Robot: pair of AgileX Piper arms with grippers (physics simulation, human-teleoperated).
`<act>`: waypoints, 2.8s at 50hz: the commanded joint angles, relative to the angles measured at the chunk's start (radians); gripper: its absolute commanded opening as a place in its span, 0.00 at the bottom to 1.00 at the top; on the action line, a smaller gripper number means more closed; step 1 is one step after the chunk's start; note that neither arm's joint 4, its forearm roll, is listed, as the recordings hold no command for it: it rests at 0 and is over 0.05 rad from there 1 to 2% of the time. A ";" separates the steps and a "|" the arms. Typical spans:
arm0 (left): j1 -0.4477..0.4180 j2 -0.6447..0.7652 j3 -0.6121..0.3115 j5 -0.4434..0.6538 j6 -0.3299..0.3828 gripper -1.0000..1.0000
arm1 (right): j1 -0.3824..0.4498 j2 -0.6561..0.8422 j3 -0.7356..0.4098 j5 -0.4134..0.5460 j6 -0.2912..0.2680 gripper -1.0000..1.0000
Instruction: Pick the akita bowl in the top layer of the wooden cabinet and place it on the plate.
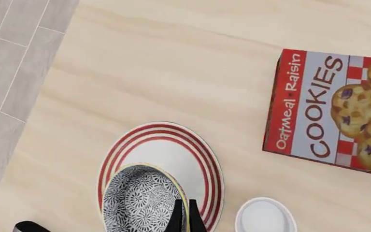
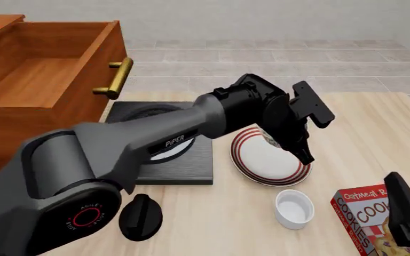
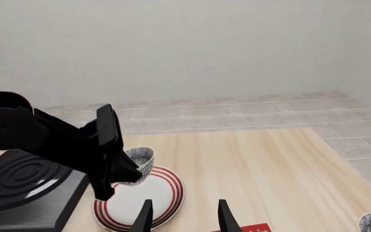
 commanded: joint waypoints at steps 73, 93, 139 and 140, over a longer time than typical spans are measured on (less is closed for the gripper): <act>0.053 0.209 -0.131 -0.058 -0.159 0.00 | -0.006 -0.004 0.006 0.011 0.014 1.00; 0.067 0.199 -0.121 -0.045 -0.169 1.00 | -0.006 -0.004 0.005 0.010 0.014 1.00; 0.021 0.198 -0.259 0.046 -0.176 1.00 | -0.001 0.043 0.003 -0.046 0.000 1.00; 0.020 0.195 -0.267 0.053 -0.172 1.00 | -0.002 0.052 0.003 -0.055 -0.001 1.00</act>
